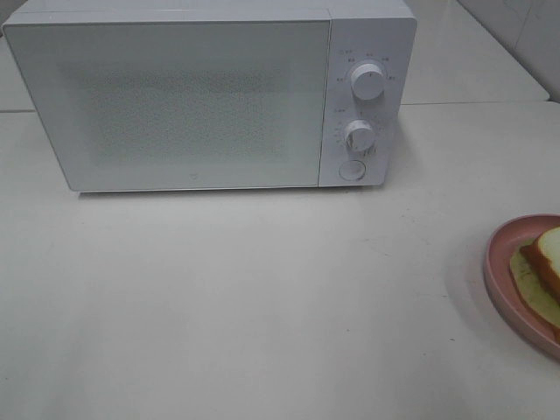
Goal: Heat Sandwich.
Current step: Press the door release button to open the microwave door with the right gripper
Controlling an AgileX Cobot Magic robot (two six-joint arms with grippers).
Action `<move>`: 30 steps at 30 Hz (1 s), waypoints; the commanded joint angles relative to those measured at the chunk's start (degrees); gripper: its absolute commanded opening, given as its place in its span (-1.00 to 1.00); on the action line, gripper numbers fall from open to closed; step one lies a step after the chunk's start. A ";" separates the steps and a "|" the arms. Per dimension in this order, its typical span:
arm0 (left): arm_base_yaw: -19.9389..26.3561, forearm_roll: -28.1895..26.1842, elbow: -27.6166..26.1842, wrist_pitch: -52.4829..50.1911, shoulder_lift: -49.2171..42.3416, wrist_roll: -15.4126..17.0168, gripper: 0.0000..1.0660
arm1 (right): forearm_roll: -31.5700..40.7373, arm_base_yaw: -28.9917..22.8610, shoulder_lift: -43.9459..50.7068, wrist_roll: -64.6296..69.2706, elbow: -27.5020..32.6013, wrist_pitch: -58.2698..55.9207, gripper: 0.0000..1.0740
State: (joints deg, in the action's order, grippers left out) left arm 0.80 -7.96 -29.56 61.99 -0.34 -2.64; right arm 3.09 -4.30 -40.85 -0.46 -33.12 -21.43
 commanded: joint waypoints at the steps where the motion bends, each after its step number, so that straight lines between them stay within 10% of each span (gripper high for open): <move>1: -0.17 -0.57 0.11 -0.80 -1.26 -0.11 0.82 | -0.17 0.11 -3.84 -0.80 -0.34 4.98 0.51; 30: -0.17 -0.57 0.11 -0.80 -1.26 -0.11 0.82 | 12.38 -5.39 -30.37 -9.34 13.52 55.18 0.47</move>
State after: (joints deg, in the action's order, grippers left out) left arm 0.80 -7.96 -29.56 61.99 -0.34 -2.64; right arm 14.04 -8.14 -70.02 -7.96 -20.17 30.14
